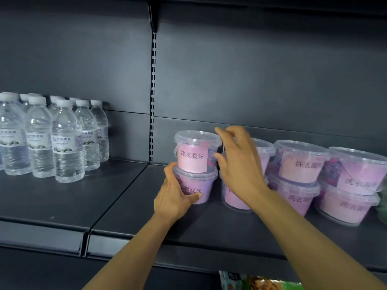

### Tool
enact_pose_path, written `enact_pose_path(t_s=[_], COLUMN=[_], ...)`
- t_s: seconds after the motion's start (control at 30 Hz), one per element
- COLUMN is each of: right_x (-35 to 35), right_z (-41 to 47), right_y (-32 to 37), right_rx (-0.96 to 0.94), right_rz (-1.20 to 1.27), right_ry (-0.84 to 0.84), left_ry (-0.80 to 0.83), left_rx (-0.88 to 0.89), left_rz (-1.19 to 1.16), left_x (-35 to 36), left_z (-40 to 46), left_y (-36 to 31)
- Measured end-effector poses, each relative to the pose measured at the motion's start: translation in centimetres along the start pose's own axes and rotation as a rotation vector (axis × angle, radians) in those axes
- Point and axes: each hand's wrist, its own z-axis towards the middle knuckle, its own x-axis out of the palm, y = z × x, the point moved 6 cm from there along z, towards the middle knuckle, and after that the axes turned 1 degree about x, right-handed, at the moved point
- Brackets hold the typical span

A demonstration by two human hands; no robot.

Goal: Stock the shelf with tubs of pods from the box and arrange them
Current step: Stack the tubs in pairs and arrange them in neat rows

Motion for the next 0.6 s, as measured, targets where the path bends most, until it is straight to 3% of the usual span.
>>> enact_pose_path(t_s=[0.13, 0.23, 0.33, 0.6], right_x=[-2.4, -0.7, 1.2, 1.7], right_z=[-5.9, -9.2, -10.5, -10.7], right_y=[-4.1, -7.0, -8.3, -8.6], right_rx=[0.241, 0.385, 0.384, 0.384], right_rz=[0.114, 0.099, 0.057, 0.067], right_ry=[-0.205, -0.096, 0.037, 0.048], left_ry=[0.002, 0.015, 0.019, 0.032], left_rx=[0.002, 0.022, 0.023, 0.03], left_rz=[-0.089, -0.108, -0.119, -0.137], left_x=[-0.2, 0.0, 0.1, 0.4], left_z=[0.3, 0.3, 0.4, 0.6], left_y=[0.3, 0.3, 0.4, 0.8])
